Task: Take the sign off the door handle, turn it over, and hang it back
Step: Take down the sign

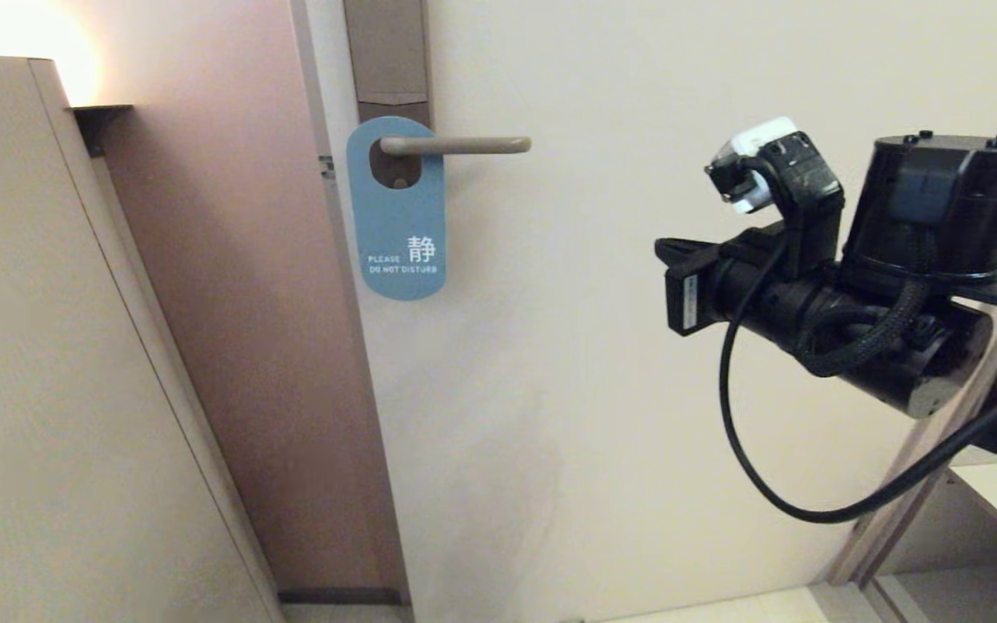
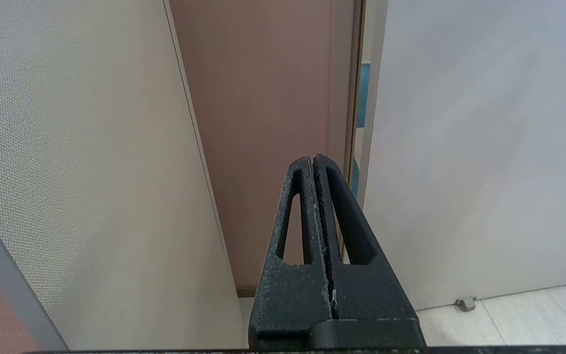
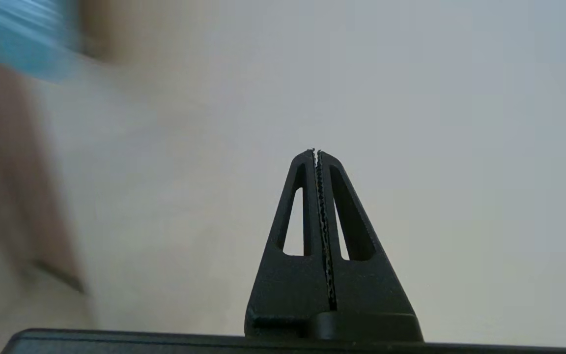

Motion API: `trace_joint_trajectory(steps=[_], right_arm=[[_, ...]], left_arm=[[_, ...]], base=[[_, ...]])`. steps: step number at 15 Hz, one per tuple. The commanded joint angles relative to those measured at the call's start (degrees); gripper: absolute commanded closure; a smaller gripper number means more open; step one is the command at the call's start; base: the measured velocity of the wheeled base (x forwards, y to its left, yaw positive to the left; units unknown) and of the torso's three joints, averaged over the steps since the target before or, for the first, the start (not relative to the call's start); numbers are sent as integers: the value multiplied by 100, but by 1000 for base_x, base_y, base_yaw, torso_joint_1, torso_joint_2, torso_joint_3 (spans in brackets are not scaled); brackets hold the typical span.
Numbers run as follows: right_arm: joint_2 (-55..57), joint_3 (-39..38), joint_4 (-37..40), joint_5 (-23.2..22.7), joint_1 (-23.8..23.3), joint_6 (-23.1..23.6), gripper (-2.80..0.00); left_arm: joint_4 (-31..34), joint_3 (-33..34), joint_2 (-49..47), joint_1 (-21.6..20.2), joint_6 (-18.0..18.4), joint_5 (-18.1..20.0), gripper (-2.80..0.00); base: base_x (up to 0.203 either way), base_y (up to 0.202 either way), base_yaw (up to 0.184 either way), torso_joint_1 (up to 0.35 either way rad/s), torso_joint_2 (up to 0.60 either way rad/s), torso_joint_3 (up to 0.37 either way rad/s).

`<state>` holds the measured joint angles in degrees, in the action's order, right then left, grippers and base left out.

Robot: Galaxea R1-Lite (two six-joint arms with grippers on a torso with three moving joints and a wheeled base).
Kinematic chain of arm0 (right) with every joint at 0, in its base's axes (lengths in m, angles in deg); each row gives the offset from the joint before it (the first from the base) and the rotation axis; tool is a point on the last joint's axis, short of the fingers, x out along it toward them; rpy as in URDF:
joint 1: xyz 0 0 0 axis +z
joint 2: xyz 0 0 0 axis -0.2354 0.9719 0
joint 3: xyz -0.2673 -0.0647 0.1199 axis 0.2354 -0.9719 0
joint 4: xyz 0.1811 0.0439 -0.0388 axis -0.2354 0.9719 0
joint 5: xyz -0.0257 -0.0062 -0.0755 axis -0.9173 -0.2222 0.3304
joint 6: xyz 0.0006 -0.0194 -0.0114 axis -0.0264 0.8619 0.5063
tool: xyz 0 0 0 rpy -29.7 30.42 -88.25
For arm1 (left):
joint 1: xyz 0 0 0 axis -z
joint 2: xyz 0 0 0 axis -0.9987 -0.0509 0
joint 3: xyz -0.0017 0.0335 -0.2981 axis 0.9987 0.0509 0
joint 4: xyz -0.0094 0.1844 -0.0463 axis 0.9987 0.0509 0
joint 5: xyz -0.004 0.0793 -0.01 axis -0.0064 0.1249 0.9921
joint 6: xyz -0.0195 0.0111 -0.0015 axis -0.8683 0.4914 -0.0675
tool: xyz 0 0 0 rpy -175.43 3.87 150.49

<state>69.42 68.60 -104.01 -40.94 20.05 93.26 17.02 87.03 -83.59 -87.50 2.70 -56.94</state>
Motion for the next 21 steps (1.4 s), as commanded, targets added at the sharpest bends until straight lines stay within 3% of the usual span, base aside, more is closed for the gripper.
trace_joint_trajectory(steps=[1, 9, 16, 21], right_arm=[[-338, -237, 60, 8, -452, 4, 0], [-1255, -1395, 114, -21, -2474, -15, 0], [-2354, -2584, 94, -27, -3185, -68, 0], [-3316, -3638, 102, -127, -3218, -125, 0]], left_arm=[[2, 1, -9, 6, 2, 2, 0], [1, 1, -9, -2, 2, 2, 0], [-1, 1, -9, -2, 2, 2, 0], [7, 1, -9, -2, 2, 2, 0]], base=[[0, 0, 0, 0, 0, 0], [0, 0, 0, 0, 0, 0], [0, 0, 0, 0, 0, 0], [0, 0, 0, 0, 0, 0]])
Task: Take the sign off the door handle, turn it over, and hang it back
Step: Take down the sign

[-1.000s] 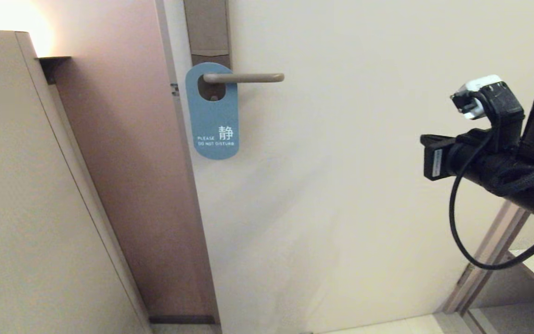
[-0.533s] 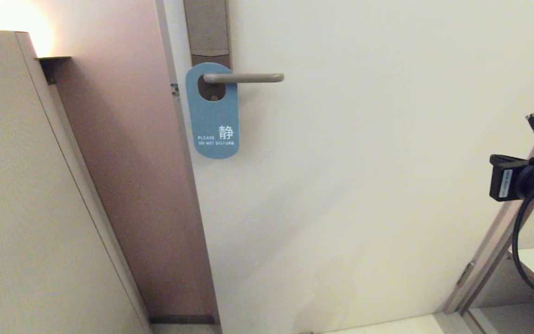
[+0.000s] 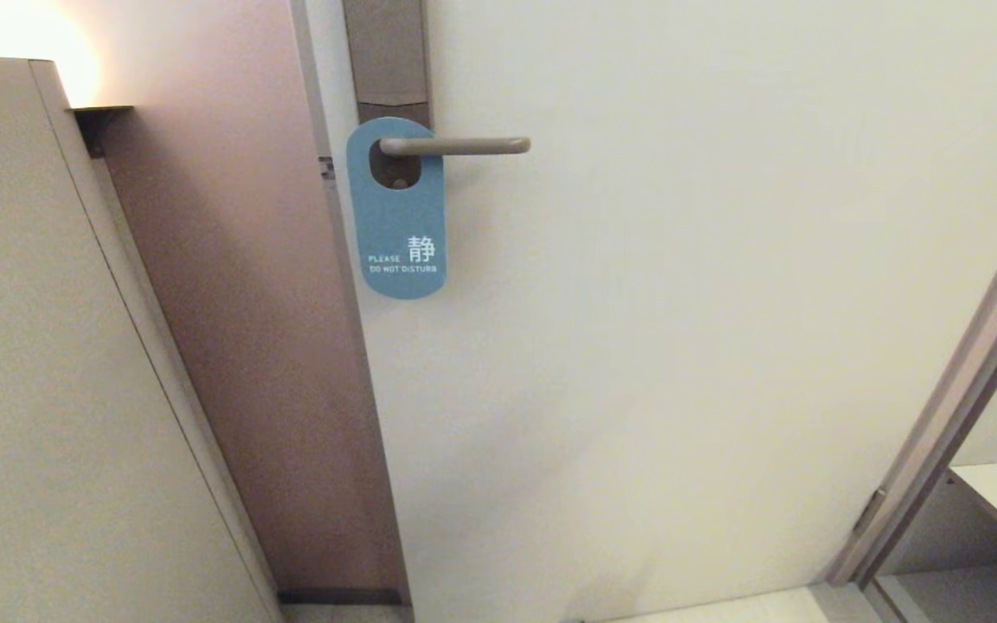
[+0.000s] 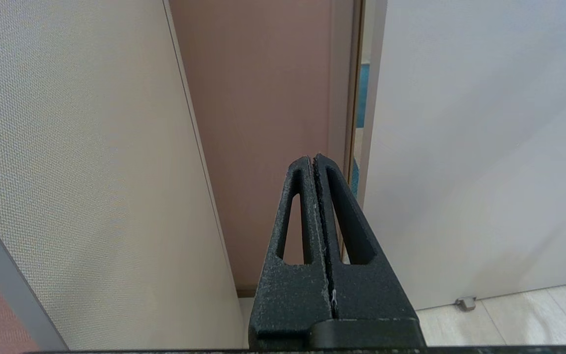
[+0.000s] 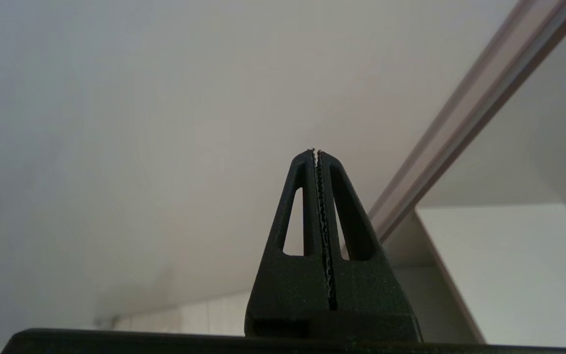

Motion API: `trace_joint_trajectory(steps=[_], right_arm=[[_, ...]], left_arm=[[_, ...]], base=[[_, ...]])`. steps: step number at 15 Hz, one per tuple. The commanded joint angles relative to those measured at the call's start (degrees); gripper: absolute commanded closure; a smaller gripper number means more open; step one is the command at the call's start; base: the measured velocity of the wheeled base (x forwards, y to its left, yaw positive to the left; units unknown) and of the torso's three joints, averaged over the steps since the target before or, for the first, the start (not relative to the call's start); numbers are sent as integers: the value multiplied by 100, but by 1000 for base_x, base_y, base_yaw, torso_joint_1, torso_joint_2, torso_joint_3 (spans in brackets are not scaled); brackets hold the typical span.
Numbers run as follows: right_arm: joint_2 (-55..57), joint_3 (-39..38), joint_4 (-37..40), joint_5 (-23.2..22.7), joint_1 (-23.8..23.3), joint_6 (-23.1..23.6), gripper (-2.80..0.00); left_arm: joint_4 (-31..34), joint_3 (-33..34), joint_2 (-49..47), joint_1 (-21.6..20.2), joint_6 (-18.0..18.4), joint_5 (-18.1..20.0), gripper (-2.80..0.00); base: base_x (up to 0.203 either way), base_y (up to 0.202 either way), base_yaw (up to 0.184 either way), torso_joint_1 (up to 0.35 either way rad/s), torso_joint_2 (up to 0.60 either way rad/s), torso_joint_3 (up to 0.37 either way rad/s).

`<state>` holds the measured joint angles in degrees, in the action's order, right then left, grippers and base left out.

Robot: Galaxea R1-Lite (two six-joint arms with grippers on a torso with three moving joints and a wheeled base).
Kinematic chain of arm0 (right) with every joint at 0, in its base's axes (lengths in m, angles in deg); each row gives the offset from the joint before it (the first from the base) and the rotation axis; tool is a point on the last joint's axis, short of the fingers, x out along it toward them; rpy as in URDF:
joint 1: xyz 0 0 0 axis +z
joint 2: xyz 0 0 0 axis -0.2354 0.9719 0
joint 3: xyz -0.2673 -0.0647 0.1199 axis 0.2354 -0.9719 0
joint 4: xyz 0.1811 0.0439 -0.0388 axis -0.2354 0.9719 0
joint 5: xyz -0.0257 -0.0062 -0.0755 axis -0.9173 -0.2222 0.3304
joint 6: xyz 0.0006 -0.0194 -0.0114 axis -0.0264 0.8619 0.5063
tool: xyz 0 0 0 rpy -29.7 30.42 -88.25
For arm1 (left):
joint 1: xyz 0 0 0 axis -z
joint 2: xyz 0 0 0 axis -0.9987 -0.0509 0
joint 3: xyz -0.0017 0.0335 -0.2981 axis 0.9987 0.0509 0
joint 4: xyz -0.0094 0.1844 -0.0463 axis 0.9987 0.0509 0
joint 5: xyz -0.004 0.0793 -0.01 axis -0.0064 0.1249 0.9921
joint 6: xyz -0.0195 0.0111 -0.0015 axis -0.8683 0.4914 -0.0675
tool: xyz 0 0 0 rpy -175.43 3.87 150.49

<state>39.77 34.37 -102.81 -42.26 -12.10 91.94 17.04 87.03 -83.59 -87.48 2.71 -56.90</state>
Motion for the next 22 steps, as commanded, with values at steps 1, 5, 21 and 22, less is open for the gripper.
trace_joint_trajectory(steps=[1, 5, 21, 22], right_arm=[[-558, -440, -16, -38, -3, -6, 0], [-1552, -1354, -10, -543, -2, -41, 0], [-4070, -2275, 1573, -1283, -170, -470, 0], [-4247, -2276, 1737, -1283, -179, -470, 0]], left_arm=[[3, 1, -9, -4, 1, -2, 0], [2, 1, -9, -4, 1, -2, 0], [5, 1, -9, -4, 1, -2, 0], [-3, 1, -9, -4, 1, -2, 0]], base=[[0, 0, 0, 0, 0, 0], [0, 0, 0, 0, 0, 0], [0, 0, 0, 0, 0, 0], [0, 0, 0, 0, 0, 0]])
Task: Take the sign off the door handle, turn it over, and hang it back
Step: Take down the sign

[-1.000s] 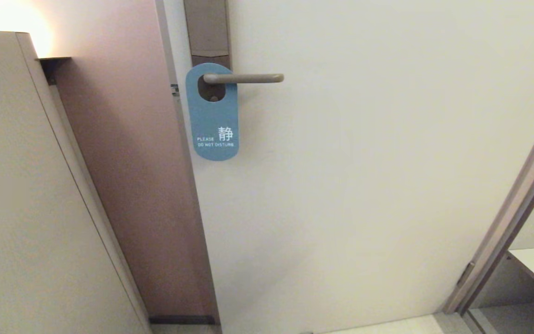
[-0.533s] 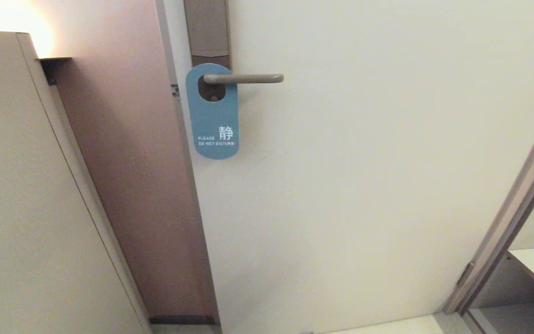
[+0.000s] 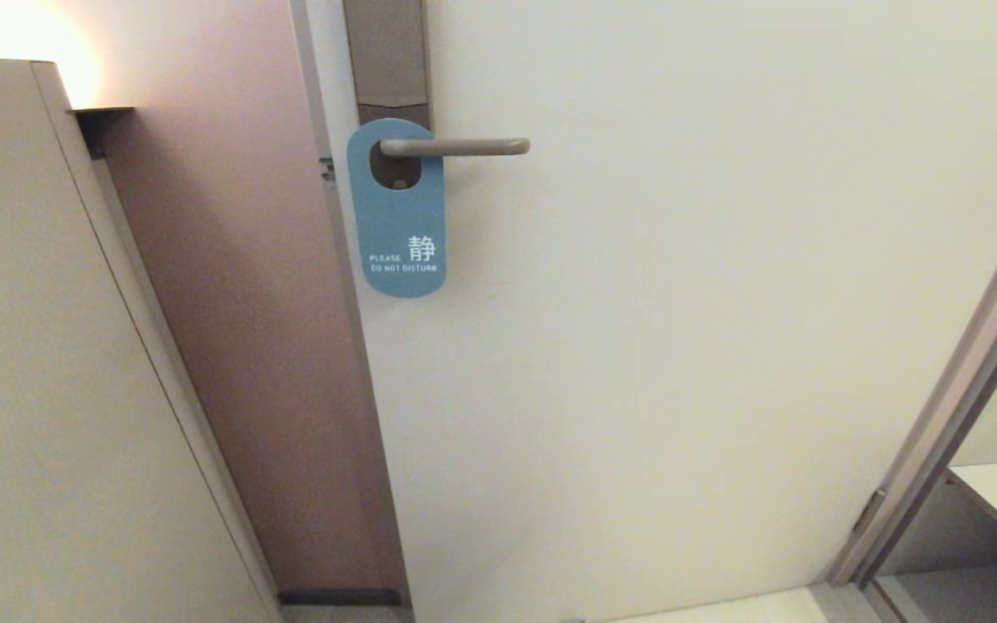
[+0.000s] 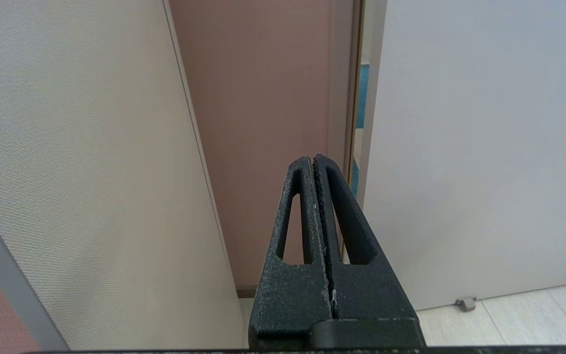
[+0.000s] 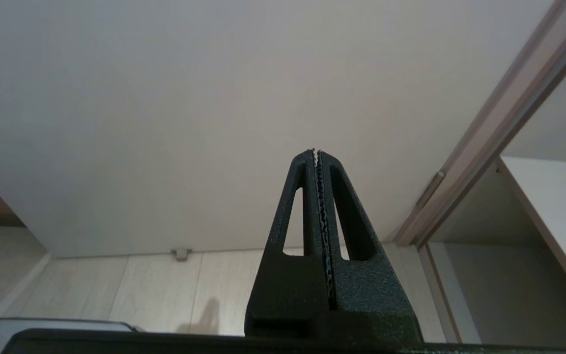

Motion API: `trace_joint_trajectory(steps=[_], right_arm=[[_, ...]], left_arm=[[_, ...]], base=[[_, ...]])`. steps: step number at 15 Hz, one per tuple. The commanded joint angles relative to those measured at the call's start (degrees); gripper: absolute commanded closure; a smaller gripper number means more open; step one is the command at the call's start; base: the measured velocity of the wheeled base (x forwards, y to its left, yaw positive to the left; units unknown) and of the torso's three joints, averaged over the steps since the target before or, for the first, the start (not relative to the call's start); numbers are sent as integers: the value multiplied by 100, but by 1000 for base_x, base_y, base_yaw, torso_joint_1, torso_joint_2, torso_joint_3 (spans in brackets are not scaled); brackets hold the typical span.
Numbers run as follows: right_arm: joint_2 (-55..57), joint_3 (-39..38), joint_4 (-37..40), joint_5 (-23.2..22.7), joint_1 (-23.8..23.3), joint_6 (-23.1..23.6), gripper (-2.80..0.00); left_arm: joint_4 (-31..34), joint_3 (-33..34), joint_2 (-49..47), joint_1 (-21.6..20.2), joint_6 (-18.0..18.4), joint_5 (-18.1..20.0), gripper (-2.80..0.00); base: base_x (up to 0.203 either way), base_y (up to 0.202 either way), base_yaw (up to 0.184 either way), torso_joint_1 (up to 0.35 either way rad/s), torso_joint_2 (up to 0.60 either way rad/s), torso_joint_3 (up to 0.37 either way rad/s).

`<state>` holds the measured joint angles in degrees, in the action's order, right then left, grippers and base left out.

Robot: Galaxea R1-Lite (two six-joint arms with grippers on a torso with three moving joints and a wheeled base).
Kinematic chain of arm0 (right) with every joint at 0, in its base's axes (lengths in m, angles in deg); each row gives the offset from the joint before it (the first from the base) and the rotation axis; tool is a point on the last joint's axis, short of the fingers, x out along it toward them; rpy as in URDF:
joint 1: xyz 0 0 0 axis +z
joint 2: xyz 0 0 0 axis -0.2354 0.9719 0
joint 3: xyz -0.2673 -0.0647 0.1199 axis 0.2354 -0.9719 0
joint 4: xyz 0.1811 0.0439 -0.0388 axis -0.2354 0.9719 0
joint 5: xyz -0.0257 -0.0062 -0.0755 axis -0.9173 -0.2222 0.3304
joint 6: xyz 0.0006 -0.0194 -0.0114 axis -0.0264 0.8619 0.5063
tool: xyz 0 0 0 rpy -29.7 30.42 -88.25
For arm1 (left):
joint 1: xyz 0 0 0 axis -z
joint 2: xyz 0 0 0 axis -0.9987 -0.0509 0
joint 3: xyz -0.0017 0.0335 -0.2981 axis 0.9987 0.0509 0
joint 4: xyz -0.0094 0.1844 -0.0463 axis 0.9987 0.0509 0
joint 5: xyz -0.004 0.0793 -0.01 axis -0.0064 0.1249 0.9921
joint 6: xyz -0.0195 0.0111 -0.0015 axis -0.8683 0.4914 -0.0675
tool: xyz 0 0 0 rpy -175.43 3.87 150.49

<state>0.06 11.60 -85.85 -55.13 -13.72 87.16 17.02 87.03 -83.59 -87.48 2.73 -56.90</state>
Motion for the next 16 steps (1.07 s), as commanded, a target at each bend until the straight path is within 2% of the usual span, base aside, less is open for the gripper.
trace_joint_trajectory(steps=[1, 7, 12, 16], right_arm=[[-454, -1, 199, 3, -21, 15, 0], [-1596, -1, 1154, -238, 7, 24, 0], [-2357, -2, 1187, -255, 17, -81, 0], [-2361, -2, 1195, -243, 13, -103, 0]], left_arm=[[7, 1, -9, -4, 0, -2, 0], [3, 1, -9, 0, 0, -2, 0], [7, 1, -9, -4, 0, -2, 0], [-2, 1, -9, 3, 0, -2, 0]], base=[[0, 0, 0, 0, 0, 0], [0, 0, 0, 0, 0, 0], [0, 0, 0, 0, 0, 0], [0, 0, 0, 0, 0, 0]])
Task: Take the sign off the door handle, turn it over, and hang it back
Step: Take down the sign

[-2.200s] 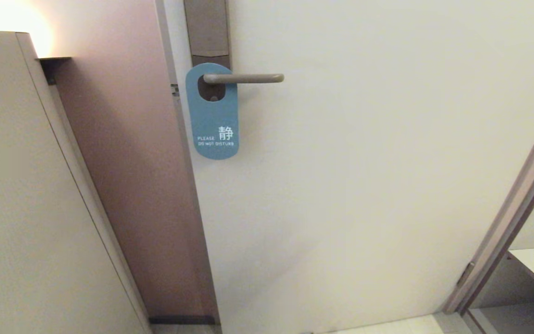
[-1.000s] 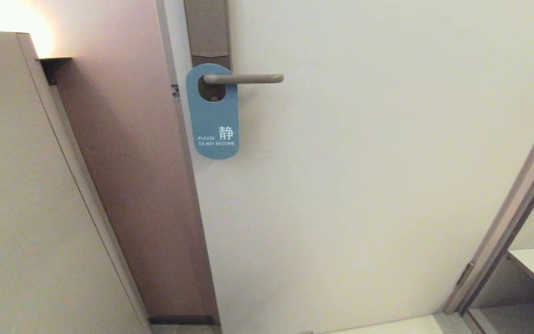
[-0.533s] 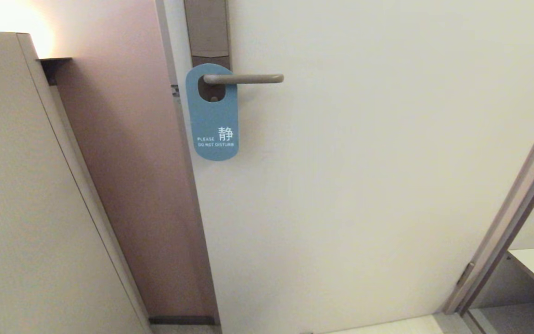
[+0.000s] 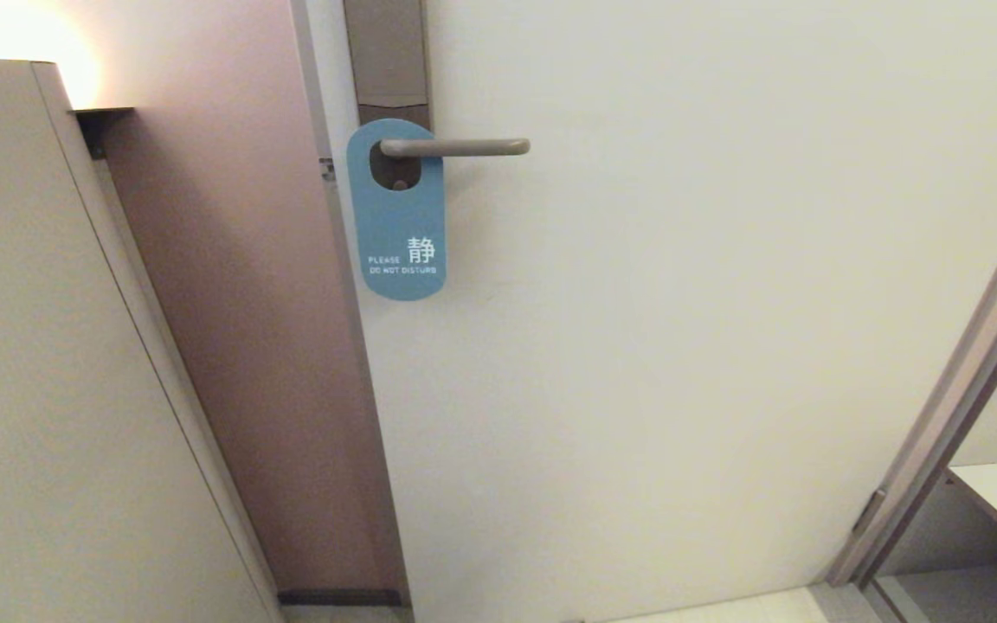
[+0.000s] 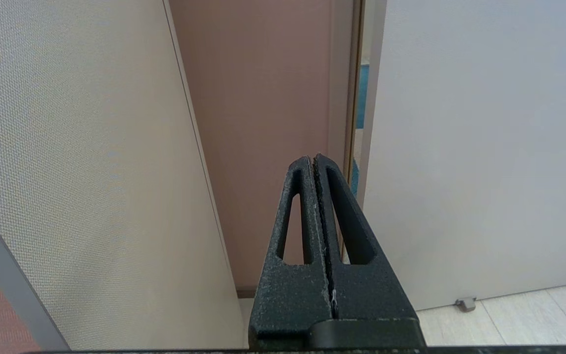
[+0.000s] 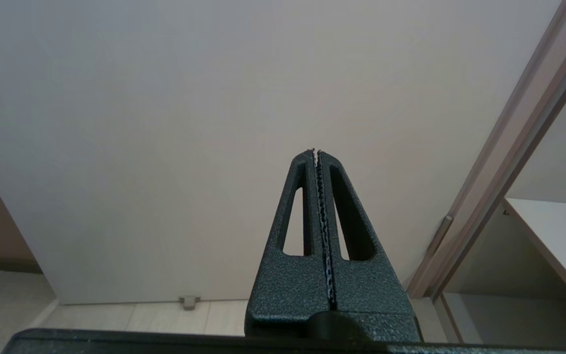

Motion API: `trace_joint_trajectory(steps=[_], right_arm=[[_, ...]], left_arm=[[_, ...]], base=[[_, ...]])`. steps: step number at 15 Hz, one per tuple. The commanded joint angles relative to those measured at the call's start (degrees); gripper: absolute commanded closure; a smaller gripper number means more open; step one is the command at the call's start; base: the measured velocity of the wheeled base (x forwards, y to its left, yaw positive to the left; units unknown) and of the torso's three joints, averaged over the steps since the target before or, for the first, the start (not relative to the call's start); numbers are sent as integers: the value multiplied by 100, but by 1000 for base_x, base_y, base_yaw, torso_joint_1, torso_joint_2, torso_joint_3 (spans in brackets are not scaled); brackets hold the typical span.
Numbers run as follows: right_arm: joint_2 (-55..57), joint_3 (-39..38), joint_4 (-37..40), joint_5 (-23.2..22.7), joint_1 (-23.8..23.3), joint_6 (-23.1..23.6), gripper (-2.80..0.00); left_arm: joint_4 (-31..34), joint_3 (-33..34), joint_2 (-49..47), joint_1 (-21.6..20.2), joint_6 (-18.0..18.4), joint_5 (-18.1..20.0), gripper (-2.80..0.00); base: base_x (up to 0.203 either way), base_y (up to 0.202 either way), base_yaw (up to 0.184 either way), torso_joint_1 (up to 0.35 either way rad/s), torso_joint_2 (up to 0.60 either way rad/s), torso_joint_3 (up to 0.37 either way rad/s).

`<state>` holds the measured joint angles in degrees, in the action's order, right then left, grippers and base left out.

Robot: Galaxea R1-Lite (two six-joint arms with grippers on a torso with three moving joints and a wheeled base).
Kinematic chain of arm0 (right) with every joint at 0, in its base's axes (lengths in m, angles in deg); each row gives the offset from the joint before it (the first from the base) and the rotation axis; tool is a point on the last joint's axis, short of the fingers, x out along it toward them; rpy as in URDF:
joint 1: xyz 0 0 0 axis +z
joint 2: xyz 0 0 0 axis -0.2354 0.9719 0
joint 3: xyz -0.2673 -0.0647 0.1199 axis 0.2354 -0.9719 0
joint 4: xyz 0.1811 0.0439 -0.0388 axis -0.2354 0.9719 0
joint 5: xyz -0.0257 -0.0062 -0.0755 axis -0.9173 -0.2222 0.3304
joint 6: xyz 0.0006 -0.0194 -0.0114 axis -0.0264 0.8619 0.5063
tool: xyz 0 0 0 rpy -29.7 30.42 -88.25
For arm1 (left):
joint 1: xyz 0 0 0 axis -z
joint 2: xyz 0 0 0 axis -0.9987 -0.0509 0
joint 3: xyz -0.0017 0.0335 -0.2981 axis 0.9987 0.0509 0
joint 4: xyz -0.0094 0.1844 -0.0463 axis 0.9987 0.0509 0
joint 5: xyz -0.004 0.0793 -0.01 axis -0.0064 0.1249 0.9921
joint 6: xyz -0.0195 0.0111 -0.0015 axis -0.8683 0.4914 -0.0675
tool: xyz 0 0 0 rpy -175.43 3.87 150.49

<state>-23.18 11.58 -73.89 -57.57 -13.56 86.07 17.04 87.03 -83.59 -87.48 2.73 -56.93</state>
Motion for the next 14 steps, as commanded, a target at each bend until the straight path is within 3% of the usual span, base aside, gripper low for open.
trace_joint_trajectory(steps=[1, 14], right_arm=[[-37, 0, 0, 2, -5, 10, 0], [-37, 0, 0, 2, 4, 7, 0]], left_arm=[[-4, 1, -9, -4, 0, 0, 0], [0, 1, -9, -4, 0, 0, 0]], base=[[0, 0, 0, 0, 0, 0], [0, 0, 0, 0, 0, 0]])
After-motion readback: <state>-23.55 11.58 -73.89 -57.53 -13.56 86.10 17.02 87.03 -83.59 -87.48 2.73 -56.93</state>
